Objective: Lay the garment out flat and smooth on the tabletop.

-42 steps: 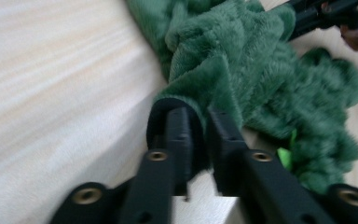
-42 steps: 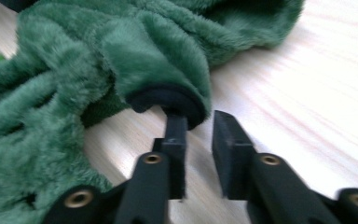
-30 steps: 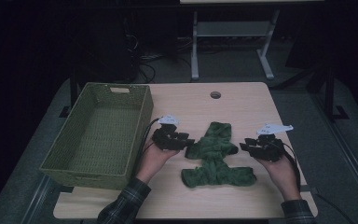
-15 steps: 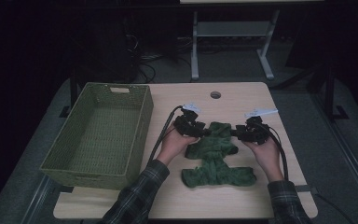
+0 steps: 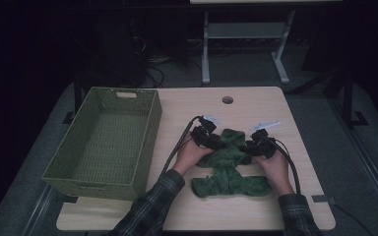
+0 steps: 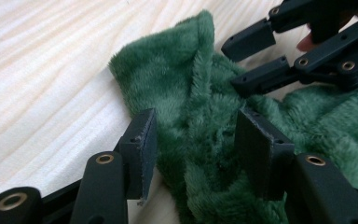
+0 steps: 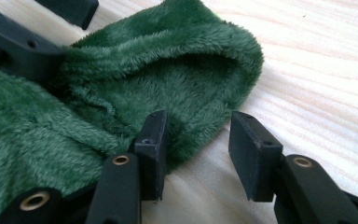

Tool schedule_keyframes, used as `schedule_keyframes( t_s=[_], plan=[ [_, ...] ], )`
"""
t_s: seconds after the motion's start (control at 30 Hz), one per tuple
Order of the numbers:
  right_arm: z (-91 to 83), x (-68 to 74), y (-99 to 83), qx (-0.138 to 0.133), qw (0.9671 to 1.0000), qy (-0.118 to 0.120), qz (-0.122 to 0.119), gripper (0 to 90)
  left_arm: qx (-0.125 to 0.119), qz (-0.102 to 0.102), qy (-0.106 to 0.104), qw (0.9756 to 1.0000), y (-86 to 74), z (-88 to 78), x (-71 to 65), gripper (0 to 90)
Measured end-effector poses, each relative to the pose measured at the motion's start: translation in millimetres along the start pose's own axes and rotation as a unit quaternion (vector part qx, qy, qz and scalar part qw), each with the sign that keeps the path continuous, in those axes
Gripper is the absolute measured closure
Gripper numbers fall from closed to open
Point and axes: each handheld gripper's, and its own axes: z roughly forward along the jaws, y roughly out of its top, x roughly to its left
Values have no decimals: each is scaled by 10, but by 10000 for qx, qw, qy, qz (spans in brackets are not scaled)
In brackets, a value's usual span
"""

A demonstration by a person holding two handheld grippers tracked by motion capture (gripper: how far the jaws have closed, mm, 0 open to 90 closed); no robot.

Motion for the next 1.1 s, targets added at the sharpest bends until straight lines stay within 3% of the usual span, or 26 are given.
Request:
schedule_keyframes(
  t_s=[0.23,0.33,0.47,0.53,0.63,0.97,1.1],
  plan=[
    [13,85,-11,-39,9991,-201,-359,716,277,146,141,9994,-48,104,-53,525],
    [12,106,-19,-40,9993,-145,-355,795,318,170,208,9991,-71,109,-56,607],
    [8,99,-51,-142,9992,-113,-348,838,282,216,202,9992,-73,80,-57,748],
    [8,102,-54,-158,9991,-135,-371,848,258,270,205,9991,-64,50,-56,772],
    [-3,119,-51,-142,9986,-217,-462,857,42,229,196,9995,-51,-34,-59,788],
    [-224,67,38,-662,9969,-210,-365,866,-426,253,393,9980,-69,-395,33,848],
    [-299,32,91,-870,9956,-179,-294,871,-640,32,516,9966,-129,-503,125,856]
  ],
)
